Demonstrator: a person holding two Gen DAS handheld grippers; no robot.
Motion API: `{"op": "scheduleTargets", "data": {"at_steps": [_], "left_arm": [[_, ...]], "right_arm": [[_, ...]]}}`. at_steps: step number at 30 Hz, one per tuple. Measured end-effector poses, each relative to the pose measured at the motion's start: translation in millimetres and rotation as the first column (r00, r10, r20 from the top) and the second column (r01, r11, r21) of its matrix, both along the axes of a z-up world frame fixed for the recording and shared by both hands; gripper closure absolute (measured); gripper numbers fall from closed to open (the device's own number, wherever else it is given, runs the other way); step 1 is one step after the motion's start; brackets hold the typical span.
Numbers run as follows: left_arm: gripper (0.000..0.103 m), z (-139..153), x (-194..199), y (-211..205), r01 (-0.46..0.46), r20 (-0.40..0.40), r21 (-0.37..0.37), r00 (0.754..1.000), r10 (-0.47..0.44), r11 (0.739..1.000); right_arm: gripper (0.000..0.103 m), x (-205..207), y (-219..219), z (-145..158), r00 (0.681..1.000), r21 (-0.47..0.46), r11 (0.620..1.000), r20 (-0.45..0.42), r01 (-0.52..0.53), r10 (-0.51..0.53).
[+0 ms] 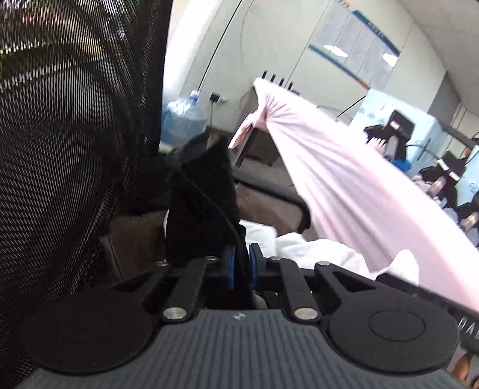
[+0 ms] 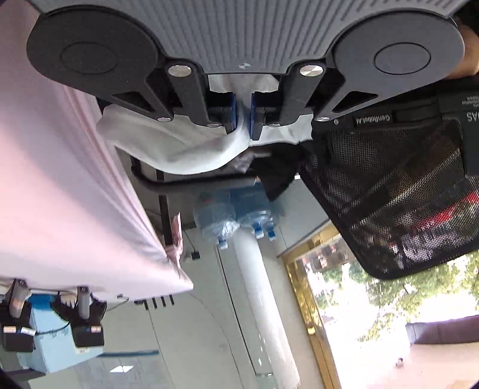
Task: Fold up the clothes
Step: 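Lift the white T-shirt with both grippers and carry it to the table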
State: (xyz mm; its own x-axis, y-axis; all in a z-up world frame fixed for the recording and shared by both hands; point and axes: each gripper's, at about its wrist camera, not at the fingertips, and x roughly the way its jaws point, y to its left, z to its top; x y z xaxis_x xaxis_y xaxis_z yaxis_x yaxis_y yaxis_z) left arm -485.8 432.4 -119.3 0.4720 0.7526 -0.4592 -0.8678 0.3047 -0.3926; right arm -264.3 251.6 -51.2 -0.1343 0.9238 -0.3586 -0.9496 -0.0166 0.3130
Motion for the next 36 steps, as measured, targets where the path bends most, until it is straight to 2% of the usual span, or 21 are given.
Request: {"op": "scheduleTargets", "data": {"at_steps": [5,10,14,19,21,22,24,29,32,33,35,36], "left_arm": [[0.095,35.8,1.7,-25.5,0.024,0.017,0.113,1.0,-0.026,0.993],[0.095,77.1,6.5,-51.9,0.065,0.055,0.239,0.995,-0.08,0.969],[0.095,116.3,17.5,-83.5,0.104,0.083,0.377,0.986,-0.145,0.92],[0.095,155.4,37.0,-123.1,0.16,0.101,0.519,0.964,-0.247,0.84],[0.095,170.3,50.1,-141.5,0.2,0.097,0.574,0.946,-0.308,0.794],[0.095,174.1,55.7,-146.6,0.211,0.095,0.589,0.94,-0.326,0.78],[0.095,182.4,75.3,-160.8,0.268,0.073,0.623,0.916,-0.395,0.735],[0.095,177.8,119.8,-181.5,0.383,0.044,0.607,0.858,-0.511,0.696],[0.095,175.2,144.7,-196.9,0.446,0.029,0.614,0.812,-0.583,0.651],[0.095,176.8,155.4,-201.5,0.459,0.033,0.618,0.796,-0.604,0.638],[0.095,183.1,174.5,-209.8,0.472,0.044,0.632,0.77,-0.636,0.614],[0.095,189.1,185.2,-215.5,0.484,0.045,0.644,0.749,-0.661,0.592]], "right_arm": [[0.096,2.5,-47.0,46.3,1.0,0.144,0.989,-0.006,0.031,-0.031],[0.096,2.7,-95.1,93.0,0.999,0.286,0.957,-0.02,0.052,-0.048],[0.096,8.4,-143.0,126.7,0.997,0.396,0.915,-0.019,0.081,-0.08],[0.096,23.6,-199.1,158.7,0.984,0.49,0.855,-0.033,0.169,-0.175],[0.096,29.9,-219.8,164.5,0.976,0.507,0.838,-0.038,0.202,-0.213],[0.096,38.3,-234.2,169.8,0.969,0.52,0.822,-0.048,0.232,-0.244],[0.096,47.5,-253.8,176.2,0.955,0.54,0.796,-0.054,0.274,-0.292],[0.097,84.2,-295.8,189.8,0.886,0.546,0.728,-0.059,0.414,-0.46],[0.097,99.2,-328.3,193.0,0.844,0.543,0.692,-0.06,0.475,-0.533],[0.097,108.1,-319.5,185.7,0.83,0.545,0.678,-0.064,0.494,-0.554],[0.097,116.9,-331.5,183.4,0.797,0.564,0.631,-0.081,0.532,-0.599],[0.097,121.2,-340.2,185.4,0.778,0.577,0.604,-0.091,0.55,-0.622]]}}
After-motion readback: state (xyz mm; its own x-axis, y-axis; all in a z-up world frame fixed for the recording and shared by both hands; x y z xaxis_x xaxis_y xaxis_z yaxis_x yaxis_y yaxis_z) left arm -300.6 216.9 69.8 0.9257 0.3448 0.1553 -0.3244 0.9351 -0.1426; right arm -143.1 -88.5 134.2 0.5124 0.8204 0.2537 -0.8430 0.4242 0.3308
